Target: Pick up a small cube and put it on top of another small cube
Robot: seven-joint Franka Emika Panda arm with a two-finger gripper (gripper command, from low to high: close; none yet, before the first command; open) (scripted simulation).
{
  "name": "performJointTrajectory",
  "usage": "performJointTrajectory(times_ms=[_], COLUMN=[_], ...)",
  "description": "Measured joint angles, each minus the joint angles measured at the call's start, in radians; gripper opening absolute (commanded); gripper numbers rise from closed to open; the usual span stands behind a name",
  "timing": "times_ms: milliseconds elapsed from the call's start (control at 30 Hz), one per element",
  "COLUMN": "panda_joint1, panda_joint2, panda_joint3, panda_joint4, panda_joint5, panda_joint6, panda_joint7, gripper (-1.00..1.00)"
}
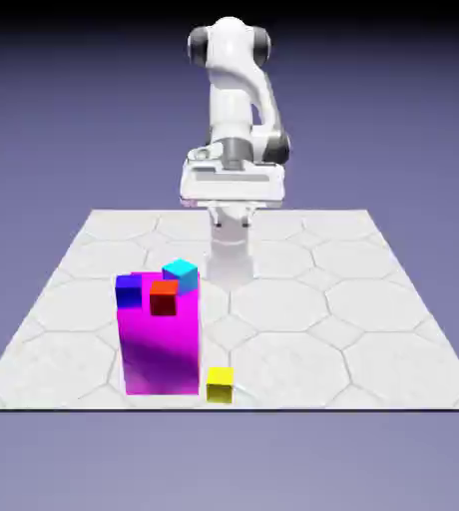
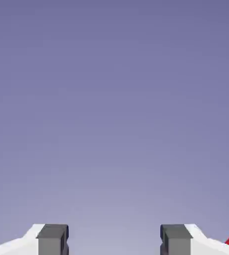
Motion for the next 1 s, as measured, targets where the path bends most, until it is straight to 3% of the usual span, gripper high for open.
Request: performJointTrajectory(times_ms=[1000], panda_joint1=[0.524], panda_joint2=[0.714], panda_joint3=[-0.519], panda_joint4=[0.337], panda_joint5=[0.342], panda_joint6=[-0.311], panda_joint7=[-1.305], gripper=[0.0])
